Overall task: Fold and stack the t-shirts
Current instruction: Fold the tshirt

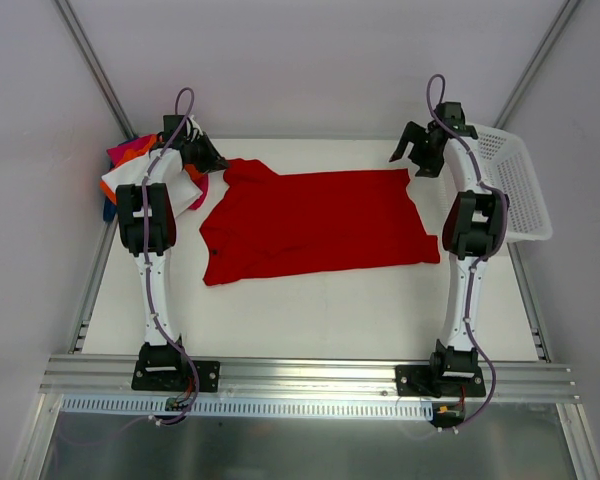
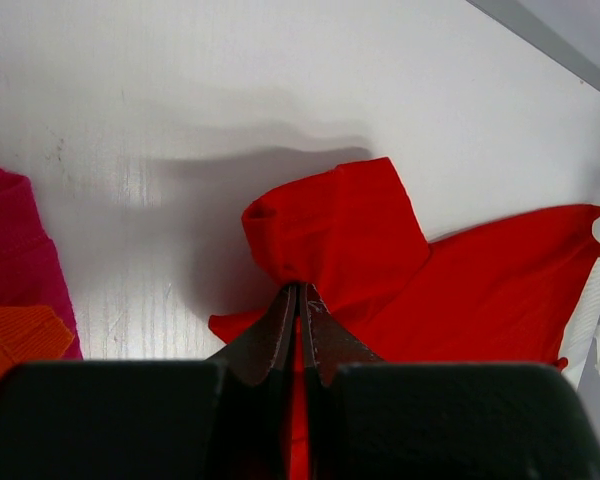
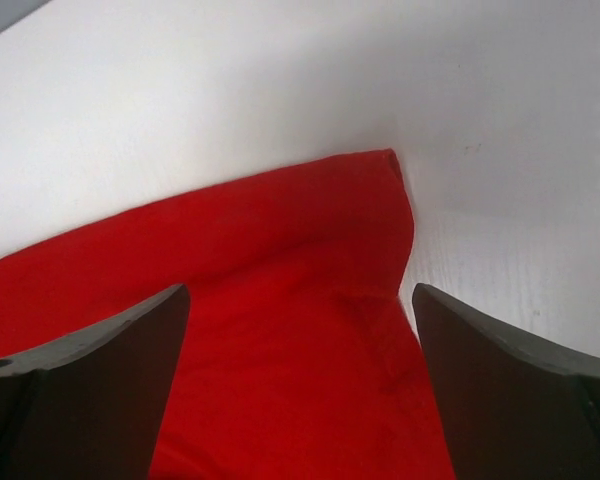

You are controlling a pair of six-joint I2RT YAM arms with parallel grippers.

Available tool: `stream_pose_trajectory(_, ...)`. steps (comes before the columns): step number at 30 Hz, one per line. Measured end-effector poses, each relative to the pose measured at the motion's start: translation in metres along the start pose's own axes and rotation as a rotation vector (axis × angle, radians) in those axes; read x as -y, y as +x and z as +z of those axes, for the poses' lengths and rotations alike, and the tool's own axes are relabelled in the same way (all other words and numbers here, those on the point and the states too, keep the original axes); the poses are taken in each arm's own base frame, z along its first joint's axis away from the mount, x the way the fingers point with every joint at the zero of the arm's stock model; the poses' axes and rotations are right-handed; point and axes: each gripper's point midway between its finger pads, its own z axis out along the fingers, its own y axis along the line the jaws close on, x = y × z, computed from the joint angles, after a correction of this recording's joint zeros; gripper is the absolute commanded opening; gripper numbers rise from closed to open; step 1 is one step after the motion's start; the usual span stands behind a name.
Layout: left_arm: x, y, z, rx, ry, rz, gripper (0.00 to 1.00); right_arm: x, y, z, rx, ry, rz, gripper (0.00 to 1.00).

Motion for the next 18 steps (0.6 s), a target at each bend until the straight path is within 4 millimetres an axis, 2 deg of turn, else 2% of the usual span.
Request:
stream_pose_trajectory(3,0.0,0.0,0.0,0.0,0.0,0.0,0.0,-0.002,-0.005,-0.007,0.016,-0.008,-0.005,0.99)
stream_pose_trajectory(8,0.0,0.0,0.0,0.0,0.001,0.001,0.0,-0.005,-0.006,-0.006,0.016,-0.029,0.005,0.99)
stream_pose_trajectory(12,0.0,0.0,0.0,0.0,0.0,0.001,0.0,-0.003,-0.002,0.007,0.003,-0.034,0.021,0.99)
stream_pose_trajectory(16,0.001,0.0,0.0,-0.001,0.002,0.001,0.0,0.007,0.015,0.034,-0.055,-0.029,0.047,0.99)
stream_pose_trajectory(18,0.001,0.0,0.0,-0.002,0.004,0.001,0.0,0.004,0.012,0.036,-0.049,-0.045,0.057,0.99)
